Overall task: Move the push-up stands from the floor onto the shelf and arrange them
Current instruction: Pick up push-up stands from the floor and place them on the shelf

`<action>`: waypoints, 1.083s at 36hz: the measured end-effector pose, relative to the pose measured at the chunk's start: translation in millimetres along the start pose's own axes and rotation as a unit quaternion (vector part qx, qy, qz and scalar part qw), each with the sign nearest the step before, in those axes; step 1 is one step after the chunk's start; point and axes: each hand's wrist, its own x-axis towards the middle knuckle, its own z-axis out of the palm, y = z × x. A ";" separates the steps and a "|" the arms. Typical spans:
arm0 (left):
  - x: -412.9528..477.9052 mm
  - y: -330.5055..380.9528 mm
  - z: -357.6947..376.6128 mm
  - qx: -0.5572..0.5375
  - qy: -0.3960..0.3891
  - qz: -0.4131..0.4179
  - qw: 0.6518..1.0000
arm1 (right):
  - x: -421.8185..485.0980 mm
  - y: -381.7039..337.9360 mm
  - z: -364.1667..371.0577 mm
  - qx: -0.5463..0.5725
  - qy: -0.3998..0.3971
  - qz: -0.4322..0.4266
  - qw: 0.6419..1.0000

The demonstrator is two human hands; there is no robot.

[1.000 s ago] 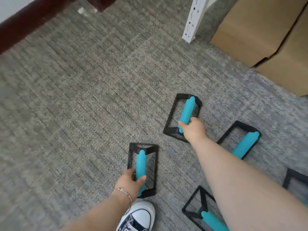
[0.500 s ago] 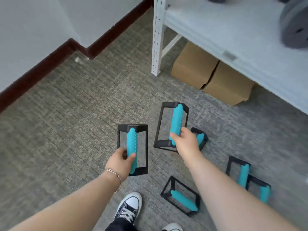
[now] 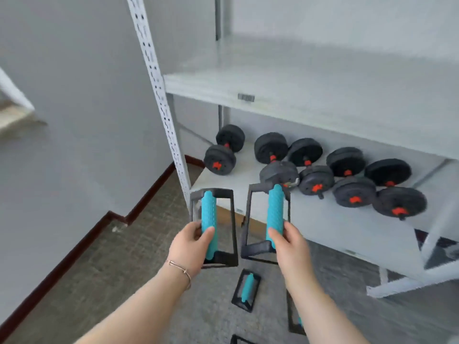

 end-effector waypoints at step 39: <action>381.1 381.6 -75.8 0.072 -0.021 0.163 0.984 | 330.9 -330.9 34.3 -0.051 0.197 -0.069 0.977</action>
